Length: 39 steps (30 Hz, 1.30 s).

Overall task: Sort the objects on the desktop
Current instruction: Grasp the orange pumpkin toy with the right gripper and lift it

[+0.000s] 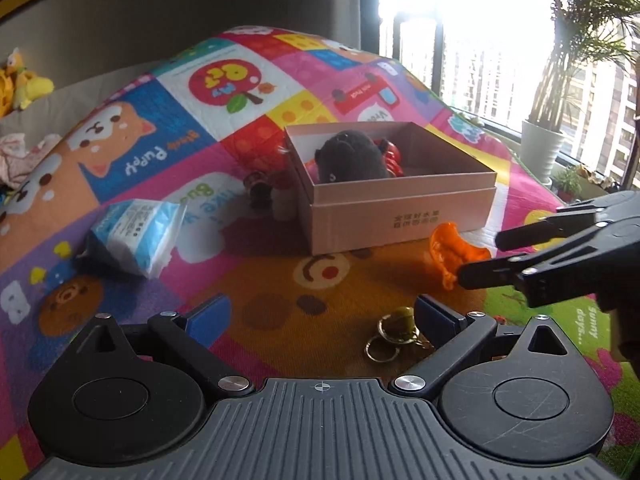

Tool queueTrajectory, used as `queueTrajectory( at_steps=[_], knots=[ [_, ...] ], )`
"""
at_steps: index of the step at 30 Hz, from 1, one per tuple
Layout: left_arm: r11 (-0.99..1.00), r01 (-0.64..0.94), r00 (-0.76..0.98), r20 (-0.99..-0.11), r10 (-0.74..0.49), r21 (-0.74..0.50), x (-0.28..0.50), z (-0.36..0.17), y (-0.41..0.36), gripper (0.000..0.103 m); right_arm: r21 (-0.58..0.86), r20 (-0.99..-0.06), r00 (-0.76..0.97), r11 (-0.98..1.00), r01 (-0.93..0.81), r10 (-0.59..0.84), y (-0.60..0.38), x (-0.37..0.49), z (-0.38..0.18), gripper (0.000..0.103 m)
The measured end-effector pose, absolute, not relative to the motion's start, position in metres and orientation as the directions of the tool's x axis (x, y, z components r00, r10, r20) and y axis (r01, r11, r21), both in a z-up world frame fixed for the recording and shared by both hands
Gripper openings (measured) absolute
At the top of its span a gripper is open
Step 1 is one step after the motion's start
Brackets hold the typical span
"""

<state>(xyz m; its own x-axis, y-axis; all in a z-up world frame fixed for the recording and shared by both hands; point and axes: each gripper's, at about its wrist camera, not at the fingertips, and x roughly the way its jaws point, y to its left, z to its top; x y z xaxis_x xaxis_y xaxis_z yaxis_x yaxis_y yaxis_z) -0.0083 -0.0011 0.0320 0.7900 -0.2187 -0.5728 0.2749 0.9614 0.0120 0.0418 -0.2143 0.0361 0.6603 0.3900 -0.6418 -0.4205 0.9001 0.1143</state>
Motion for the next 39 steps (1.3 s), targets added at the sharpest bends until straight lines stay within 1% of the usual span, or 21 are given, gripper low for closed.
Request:
queueTrajectory(
  at_steps=[4,5,6,8,10,11,15,17,19,20,21,23,24,27,31,32,33,34,36,37,39],
  knots=[
    [0.949,0.314,0.779,-0.572,-0.256,0.002,-0.017,0.027,-0.006,0.101,0.061,-0.675,0.653,0.908,-0.416,0.344,-0.198,0.059,0.026,0.070],
    [0.948,0.318,0.779,-0.571,-0.259,0.004,-0.019,0.026,-0.006,0.101,0.049,-0.685,0.645,0.905,-0.424,0.339,-0.195,0.060,0.026,0.059],
    [0.948,0.318,0.780,-0.570,-0.258,0.007,-0.020,0.025,-0.005,0.101,0.039,-0.695,0.634,0.897,-0.439,0.341,-0.192,0.059,0.026,0.044],
    [0.950,0.311,0.780,-0.572,-0.254,0.002,-0.021,0.022,-0.002,0.101,0.021,-0.695,0.632,0.889,-0.458,0.342,-0.190,0.054,0.032,0.040],
    [0.956,0.294,0.780,-0.575,-0.247,-0.011,-0.019,0.020,0.003,0.101,-0.003,-0.682,0.642,0.875,-0.483,0.352,-0.191,0.047,0.045,0.022],
    [0.959,0.284,0.781,-0.575,-0.242,-0.017,-0.018,0.019,0.005,0.101,-0.007,-0.672,0.649,0.873,-0.487,0.356,-0.193,0.044,0.053,0.008],
    [0.965,0.258,0.781,-0.577,-0.239,-0.051,-0.015,0.017,0.013,0.101,-0.039,-0.578,0.733,0.885,-0.465,0.360,-0.204,0.045,0.096,0.008],
    [0.965,0.254,0.780,-0.576,-0.244,-0.064,-0.015,0.016,0.015,0.101,-0.021,-0.569,0.741,0.894,-0.447,0.357,-0.207,0.053,0.107,0.008],
    [0.964,0.256,0.777,-0.577,-0.251,-0.074,-0.017,0.014,0.016,0.101,-0.005,-0.584,0.730,0.898,-0.440,0.355,-0.206,0.060,0.106,0.013],
    [0.964,0.256,0.775,-0.579,-0.252,-0.077,-0.018,0.013,0.017,0.101,0.000,-0.600,0.718,0.898,-0.440,0.352,-0.203,0.062,0.101,0.025],
    [0.964,0.254,0.772,-0.583,-0.251,-0.079,-0.018,0.011,0.017,0.101,-0.001,-0.617,0.707,0.898,-0.440,0.346,-0.201,0.063,0.094,0.050],
    [0.964,0.254,0.767,-0.589,-0.254,-0.085,-0.019,0.009,0.018,0.101,-0.012,-0.638,0.696,0.899,-0.437,0.330,-0.196,0.063,0.077,0.082],
    [0.963,0.255,0.767,-0.587,-0.258,-0.089,-0.020,0.009,0.018,0.101,-0.014,-0.656,0.682,0.899,-0.438,0.322,-0.194,0.063,0.066,0.084],
    [0.959,0.272,0.762,-0.589,-0.269,-0.086,-0.021,0.009,0.015,0.102,0.018,-0.704,0.631,0.897,-0.442,0.325,-0.188,0.069,0.040,0.084],
    [0.954,0.295,0.767,-0.585,-0.264,-0.043,-0.026,0.008,0.007,0.102,0.013,-0.712,0.633,0.907,-0.422,0.305,-0.183,0.076,0.022,0.084],
    [0.953,0.301,0.768,-0.584,-0.263,-0.034,-0.027,0.008,0.006,0.102,0.001,-0.713,0.636,0.907,-0.421,0.296,-0.182,0.076,0.020,0.080],
    [0.952,0.305,0.769,-0.583,-0.263,-0.027,-0.028,0.008,0.005,0.102,-0.012,-0.716,0.634,0.903,-0.429,0.292,-0.181,0.076,0.019,0.068],
    [0.951,0.309,0.768,-0.583,-0.263,-0.023,-0.028,0.008,0.004,0.102,-0.015,-0.718,0.632,0.901,-0.434,0.292,-0.181,0.075,0.020,0.060],
    [0.950,0.311,0.766,-0.586,-0.263,-0.019,-0.027,0.008,0.003,0.102,-0.003,-0.721,0.622,0.896,-0.443,0.305,-0.185,0.071,0.024,0.036],
    [0.950,0.311,0.765,-0.588,-0.262,-0.019,-0.027,0.008,0.003,0.102,0.005,-0.721,0.618,0.894,-0.447,0.313,-0.188,0.068,0.027,0.032],
    [0.950,0.311,0.765,-0.588,-0.262,-0.019,-0.027,0.008,0.003,0.102,0.002,-0.718,0.619,0.891,-0.454,0.318,-0.191,0.062,0.033,0.021]
  ],
)
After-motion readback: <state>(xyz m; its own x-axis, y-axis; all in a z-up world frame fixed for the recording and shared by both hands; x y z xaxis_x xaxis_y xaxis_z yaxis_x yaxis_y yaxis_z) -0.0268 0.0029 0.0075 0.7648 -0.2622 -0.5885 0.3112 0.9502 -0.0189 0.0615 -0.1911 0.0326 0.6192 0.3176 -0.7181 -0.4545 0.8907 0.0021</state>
